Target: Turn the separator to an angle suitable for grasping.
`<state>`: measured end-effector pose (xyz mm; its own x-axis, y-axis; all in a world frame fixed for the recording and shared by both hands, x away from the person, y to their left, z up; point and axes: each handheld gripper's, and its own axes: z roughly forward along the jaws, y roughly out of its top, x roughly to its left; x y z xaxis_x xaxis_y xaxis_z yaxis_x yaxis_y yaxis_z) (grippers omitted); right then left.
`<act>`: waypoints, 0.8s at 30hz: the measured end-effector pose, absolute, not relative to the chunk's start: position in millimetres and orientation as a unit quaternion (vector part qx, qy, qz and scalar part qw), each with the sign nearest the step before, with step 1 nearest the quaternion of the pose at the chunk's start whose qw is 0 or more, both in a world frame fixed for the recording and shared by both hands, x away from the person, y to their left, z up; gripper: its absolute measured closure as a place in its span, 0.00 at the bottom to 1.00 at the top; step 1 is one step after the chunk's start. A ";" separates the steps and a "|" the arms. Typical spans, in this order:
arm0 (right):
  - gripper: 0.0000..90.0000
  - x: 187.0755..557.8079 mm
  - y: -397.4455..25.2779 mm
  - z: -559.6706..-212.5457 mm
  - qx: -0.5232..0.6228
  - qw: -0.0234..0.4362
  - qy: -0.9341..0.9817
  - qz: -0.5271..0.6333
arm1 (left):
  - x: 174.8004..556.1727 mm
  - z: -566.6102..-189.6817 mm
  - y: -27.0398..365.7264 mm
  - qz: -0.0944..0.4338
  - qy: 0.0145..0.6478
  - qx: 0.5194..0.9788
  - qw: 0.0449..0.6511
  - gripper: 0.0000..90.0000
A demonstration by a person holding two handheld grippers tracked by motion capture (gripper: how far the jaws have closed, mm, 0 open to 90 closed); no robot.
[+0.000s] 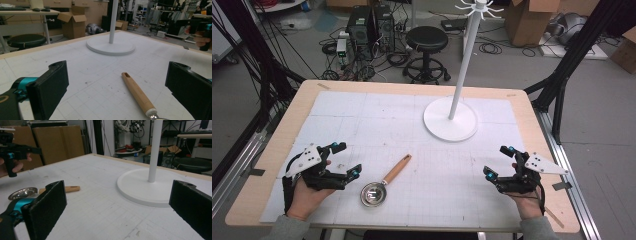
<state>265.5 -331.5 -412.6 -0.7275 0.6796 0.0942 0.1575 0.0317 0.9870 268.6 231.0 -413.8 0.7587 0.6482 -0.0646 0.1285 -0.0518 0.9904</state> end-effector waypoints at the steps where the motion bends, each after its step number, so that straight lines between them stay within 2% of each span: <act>1: 0.01 265.5 -331.5 -412.6 0.305 0.209 0.687 0.626 | 268.7 -413.8 231.0 0.206 0.279 0.695 0.629 0.06; 16: 0.01 270.8 -335.5 -413.4 0.318 0.200 0.684 0.625 | 276.9 -416.0 226.3 0.209 0.271 0.701 0.626 0.07; 17: 0.01 270.8 -334.3 -413.9 0.315 0.200 0.688 0.622 | 276.3 -415.5 226.8 0.209 0.270 0.701 0.626 0.13; 24: 0.01 270.1 -332.2 -414.1 0.310 0.198 0.694 0.619 | 273.4 -413.8 226.4 0.215 0.254 0.698 0.634 0.42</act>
<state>270.1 -332.2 -414.1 -0.7294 0.6753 0.1093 0.1856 0.0416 0.9817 273.4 226.4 -413.8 0.7788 0.6269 -0.0208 0.0813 -0.0679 0.9944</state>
